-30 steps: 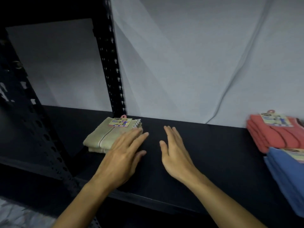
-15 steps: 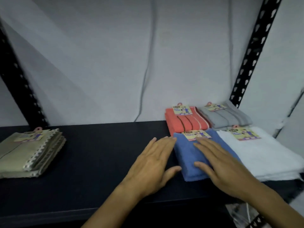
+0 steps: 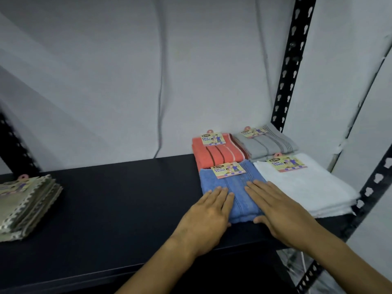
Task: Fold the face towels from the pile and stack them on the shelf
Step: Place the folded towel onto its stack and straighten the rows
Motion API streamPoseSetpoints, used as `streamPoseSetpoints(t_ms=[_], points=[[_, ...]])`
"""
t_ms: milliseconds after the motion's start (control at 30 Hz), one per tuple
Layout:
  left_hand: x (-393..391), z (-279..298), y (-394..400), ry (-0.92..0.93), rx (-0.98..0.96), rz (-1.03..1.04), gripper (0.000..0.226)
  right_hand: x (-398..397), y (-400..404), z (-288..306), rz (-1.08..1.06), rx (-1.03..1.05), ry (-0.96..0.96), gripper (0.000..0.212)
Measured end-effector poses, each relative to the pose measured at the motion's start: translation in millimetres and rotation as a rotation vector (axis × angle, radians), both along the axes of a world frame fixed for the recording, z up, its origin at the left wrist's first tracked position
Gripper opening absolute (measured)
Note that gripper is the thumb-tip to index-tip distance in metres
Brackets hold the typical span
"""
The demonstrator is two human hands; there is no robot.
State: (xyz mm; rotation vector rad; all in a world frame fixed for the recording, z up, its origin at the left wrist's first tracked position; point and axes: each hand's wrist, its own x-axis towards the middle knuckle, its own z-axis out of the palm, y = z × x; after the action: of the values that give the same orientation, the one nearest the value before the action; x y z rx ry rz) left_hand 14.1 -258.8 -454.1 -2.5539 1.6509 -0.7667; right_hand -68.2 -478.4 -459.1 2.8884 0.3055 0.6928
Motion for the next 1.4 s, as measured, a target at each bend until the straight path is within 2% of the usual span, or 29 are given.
streamPoseSetpoints(t_ms=[133, 267, 500, 700, 900, 1167, 1400], points=[[1.1, -1.6, 3.8, -0.023, -0.027, -0.010, 0.067, 1.4, 4.2, -1.7, -0.002, -0.010, -0.053, 0.084], [6.9, -4.6, 17.4, 0.057, -0.095, -0.039, 0.066, 2.4, 15.0, -6.0, 0.015, 0.103, -0.048, 0.081], [11.7, -5.4, 66.3, 0.135, -0.072, -0.015, 0.062, 13.3, 52.5, -14.5, 0.063, 0.230, -0.037, 0.064], [16.8, -2.9, 73.0, -0.009, -0.054, -0.007, 0.060, 12.0, 77.6, -12.1, 0.049, 0.238, -0.163, 0.050], [8.9, 1.4, 68.0, -0.138, 0.012, 0.009, 0.059, 4.0, 75.8, -10.1, 0.059, 0.298, -0.112, 0.047], [0.7, -0.5, 111.6, -0.065, -0.046, -0.008, 0.072, -2.1, 105.5, -13.2, 0.143, 0.349, -0.065, 0.051], [11.6, 1.9, 187.3, -0.025, -0.041, 0.176, 0.068, 47.2, 175.3, -10.0, 0.255, 0.348, -0.080, 0.050]])
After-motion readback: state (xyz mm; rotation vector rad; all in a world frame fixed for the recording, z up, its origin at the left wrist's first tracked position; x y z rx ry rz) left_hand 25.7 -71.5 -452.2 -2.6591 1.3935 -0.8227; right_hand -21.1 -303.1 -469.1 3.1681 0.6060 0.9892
